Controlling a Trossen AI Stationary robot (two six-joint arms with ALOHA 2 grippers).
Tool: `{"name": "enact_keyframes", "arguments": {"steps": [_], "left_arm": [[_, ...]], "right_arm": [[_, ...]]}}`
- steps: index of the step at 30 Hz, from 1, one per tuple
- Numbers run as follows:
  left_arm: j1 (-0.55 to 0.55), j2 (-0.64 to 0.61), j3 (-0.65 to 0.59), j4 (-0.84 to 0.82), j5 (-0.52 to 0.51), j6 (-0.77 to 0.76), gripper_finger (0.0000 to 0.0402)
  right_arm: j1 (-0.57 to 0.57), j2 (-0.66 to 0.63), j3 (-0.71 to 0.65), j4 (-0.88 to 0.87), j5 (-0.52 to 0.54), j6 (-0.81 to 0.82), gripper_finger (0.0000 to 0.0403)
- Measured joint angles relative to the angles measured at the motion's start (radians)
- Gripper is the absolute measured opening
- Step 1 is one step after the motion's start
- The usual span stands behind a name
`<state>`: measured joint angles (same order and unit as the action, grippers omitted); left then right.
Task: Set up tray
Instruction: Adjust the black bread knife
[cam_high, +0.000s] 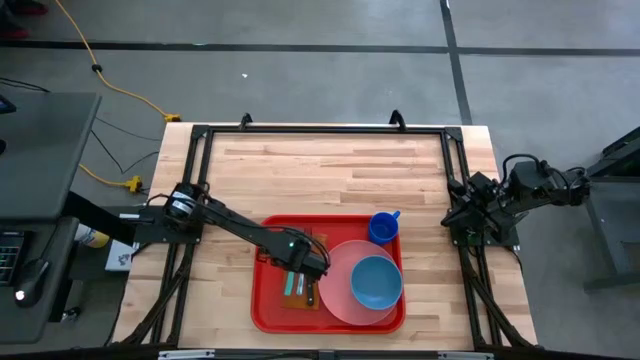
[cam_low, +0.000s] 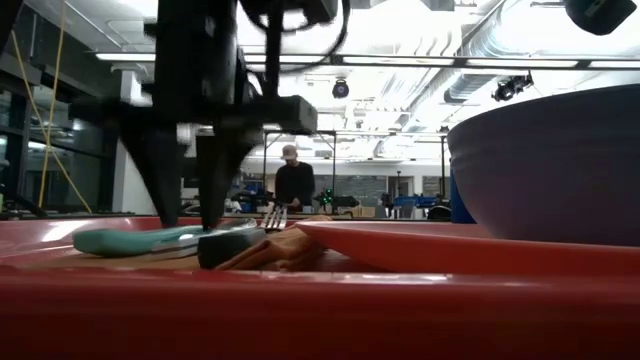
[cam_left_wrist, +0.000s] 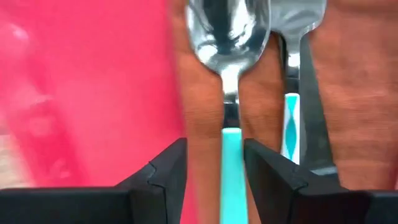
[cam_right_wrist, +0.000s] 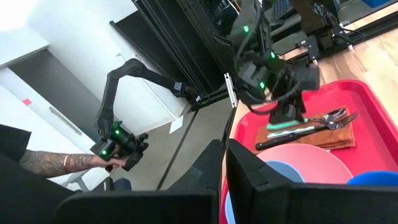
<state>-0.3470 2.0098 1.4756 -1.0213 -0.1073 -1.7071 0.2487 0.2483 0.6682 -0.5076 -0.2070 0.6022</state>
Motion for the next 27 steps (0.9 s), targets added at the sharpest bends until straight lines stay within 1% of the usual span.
{"name": "enact_keyframes", "arguments": {"steps": [3, 5, 7, 9, 11, 13, 17, 19, 22, 24, 27], "left_arm": [[0.0, -0.019, 0.047, -0.069, -0.039, 0.005, 0.0186], [0.0, -0.029, 0.078, -0.161, -0.076, 0.024, 0.0186], [0.0, -0.046, 0.123, -0.205, -0.128, 0.058, 0.0186], [0.0, -0.063, 0.174, -0.3, -0.182, 0.089, 0.0186], [0.0, -0.071, 0.227, -0.349, -0.242, 0.121, 0.0186], [0.0, -0.074, 0.273, -0.415, -0.303, 0.174, 0.0186], [0.0, -0.09, 0.353, -0.472, -0.424, 0.307, 0.0186], [0.001, -0.098, 0.384, -0.476, -0.461, 0.367, 0.0186], [0.001, -0.114, 0.403, -0.532, -0.502, 0.408, 0.0186], [0.0, -0.135, 0.403, -0.545, -0.53, 0.423, 0.0186], [0.0, -0.172, 0.398, -0.545, -0.576, 0.496, 0.0186]], "right_arm": [[0.0, 0.0, 0.0, 0.0, 0.0, 0.0, 0.0], [0.0, 0.0, 0.0, -0.001, 0.007, 0.0, 0.0], [0.0, 0.0, 0.0, -0.002, 0.027, -0.001, 0.0], [0.0, 0.003, 0.0, -0.001, 0.05, -0.005, 0.0], [0.0, 0.007, 0.0, 0.005, 0.074, -0.019, 0.0], [0.0, 0.013, 0.0, 0.017, 0.096, -0.033, 0.0], [0.0, 0.046, 0.01, 0.041, 0.107, -0.076, 0.0], [0.0, 0.085, 0.037, 0.04, 0.12, -0.104, 0.0], [0.0, 0.175, 0.109, 0.008, 0.153, -0.162, 0.0], [0.0, 0.256, 0.178, -0.039, 0.173, -0.208, 0.0], [0.0, 0.394, 0.311, -0.158, 0.228, -0.252, 0.0]]}}
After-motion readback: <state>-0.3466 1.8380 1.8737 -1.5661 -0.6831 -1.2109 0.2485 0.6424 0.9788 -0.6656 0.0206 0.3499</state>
